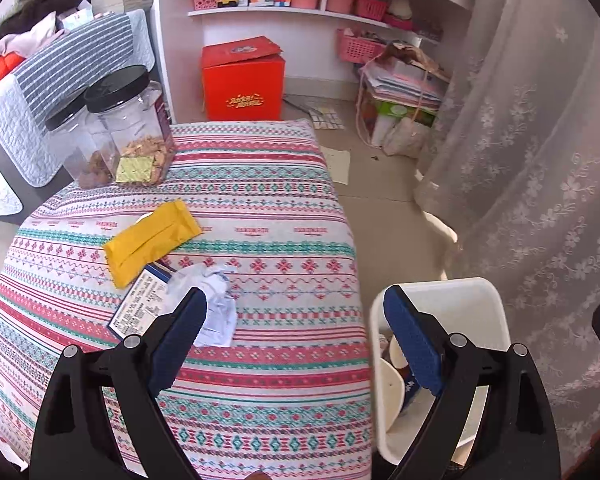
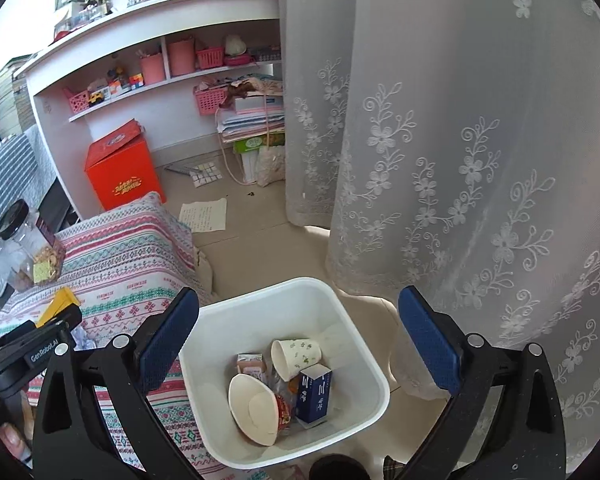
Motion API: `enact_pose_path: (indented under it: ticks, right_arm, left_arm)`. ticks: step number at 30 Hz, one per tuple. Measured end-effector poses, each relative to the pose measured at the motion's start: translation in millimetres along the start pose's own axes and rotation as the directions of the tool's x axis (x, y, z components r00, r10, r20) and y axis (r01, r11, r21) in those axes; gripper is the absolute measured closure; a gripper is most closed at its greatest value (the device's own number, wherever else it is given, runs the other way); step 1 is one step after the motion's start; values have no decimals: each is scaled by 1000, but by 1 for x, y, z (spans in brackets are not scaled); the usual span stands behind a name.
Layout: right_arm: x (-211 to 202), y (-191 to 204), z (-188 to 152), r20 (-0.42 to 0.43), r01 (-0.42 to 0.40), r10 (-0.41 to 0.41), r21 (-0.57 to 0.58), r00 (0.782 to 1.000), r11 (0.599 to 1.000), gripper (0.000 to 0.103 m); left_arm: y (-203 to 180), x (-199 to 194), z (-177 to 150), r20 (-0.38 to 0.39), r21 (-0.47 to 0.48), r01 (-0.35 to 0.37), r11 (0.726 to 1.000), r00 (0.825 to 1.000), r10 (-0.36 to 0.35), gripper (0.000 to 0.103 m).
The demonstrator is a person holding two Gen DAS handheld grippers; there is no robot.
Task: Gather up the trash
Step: 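Reach the left tool to the yellow snack packet and grasp it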
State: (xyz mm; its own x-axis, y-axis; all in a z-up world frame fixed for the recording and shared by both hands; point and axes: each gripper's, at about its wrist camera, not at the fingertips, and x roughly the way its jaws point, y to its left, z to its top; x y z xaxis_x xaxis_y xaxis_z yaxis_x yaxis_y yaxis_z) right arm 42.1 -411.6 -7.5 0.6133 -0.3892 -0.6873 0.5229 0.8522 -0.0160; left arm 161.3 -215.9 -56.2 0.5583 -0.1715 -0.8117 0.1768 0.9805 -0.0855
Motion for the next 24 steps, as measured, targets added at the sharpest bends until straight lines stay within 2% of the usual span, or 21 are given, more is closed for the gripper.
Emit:
enact_pose_path:
  ticks: [3,6,9,12,17,21,24]
  right_arm:
    - [3,15,0,-13,-15,15,-22,1000,1000,7]
    - [7,27,0,-26,-28,27,-39,999,999,7]
    - [11,38,0,-43,-48,46,-53,998,997,7]
    - [15,51,-2,-56,-68,64,-74,996,995,7]
    - [21,77,-5,-82,-99,90,-115,993,988,7]
    - [25,98,-7,-104,-122,107,-146,989,982,7]
    - [27,114,-9,-121,-141,121,-175,985,974,7]
  left_arm:
    - [15,8,11,-5,18,-40,999,999,40,15]
    - [28,25,26,-38,89,-90,992,995,94,15]
    - [42,55,37,-105,216,-155,964,978,180,15]
    - [71,80,48,-129,234,-211,949,961,245,15]
    - [113,121,58,-243,197,-180,964,943,226,15]
    - [122,147,57,-281,229,-181,956,928,243,15]
    - [129,162,58,-299,237,-172,956,924,240,16]
